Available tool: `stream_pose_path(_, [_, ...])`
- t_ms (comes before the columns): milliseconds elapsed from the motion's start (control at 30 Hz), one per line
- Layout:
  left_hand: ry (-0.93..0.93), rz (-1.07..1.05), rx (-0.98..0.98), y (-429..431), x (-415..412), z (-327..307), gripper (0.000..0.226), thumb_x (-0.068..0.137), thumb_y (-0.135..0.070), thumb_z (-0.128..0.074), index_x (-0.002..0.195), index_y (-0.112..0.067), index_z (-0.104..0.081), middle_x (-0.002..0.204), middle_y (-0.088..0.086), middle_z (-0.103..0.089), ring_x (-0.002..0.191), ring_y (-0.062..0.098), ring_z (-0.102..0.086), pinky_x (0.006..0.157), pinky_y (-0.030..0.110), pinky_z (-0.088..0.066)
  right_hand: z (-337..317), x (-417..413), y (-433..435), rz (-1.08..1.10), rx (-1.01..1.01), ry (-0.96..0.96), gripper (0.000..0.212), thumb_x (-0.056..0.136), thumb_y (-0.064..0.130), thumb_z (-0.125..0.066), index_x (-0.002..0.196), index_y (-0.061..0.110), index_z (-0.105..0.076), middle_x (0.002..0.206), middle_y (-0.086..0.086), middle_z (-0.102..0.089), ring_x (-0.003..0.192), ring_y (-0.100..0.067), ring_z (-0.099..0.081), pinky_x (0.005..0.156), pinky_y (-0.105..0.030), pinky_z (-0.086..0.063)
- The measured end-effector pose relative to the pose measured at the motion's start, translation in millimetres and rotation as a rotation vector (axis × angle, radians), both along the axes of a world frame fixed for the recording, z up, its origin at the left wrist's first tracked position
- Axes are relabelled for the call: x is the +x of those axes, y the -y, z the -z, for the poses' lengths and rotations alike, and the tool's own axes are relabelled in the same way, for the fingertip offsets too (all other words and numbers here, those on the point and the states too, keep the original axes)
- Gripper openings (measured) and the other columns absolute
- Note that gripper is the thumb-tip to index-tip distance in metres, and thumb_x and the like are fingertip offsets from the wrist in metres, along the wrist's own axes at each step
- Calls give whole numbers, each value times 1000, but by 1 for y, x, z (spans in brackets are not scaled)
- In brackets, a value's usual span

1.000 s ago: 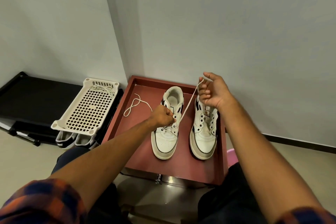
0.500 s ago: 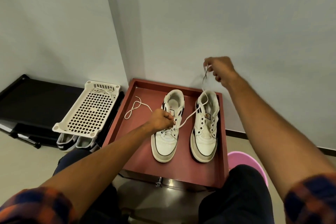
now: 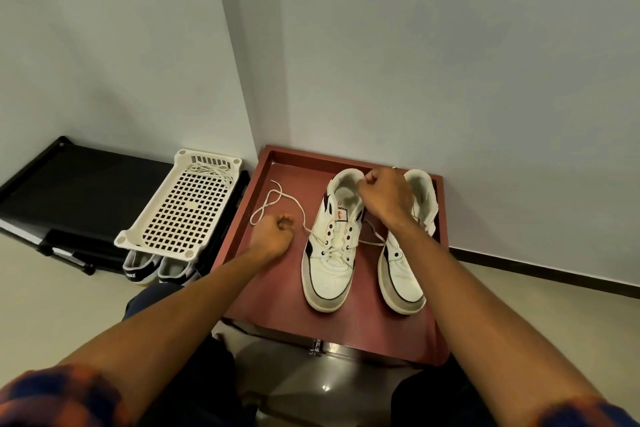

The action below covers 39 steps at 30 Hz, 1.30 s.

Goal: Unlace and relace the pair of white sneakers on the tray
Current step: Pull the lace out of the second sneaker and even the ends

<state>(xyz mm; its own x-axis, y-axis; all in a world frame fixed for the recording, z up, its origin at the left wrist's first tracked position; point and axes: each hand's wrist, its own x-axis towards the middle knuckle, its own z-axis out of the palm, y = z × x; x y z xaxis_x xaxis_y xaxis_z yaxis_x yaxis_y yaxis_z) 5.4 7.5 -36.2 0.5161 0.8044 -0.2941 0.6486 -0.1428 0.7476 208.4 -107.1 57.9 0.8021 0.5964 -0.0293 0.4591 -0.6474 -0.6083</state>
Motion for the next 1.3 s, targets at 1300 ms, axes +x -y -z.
stream_pose_path(1300, [114, 32, 345, 4, -38, 37, 24, 87, -28, -63, 102, -14, -76, 106, 2, -74, 97, 19, -67, 91, 37, -53, -36, -39, -119, -113, 628, -698, 17, 86, 8, -70, 70, 14, -66, 52, -2, -57, 44, -13, -50, 49, -22, -42])
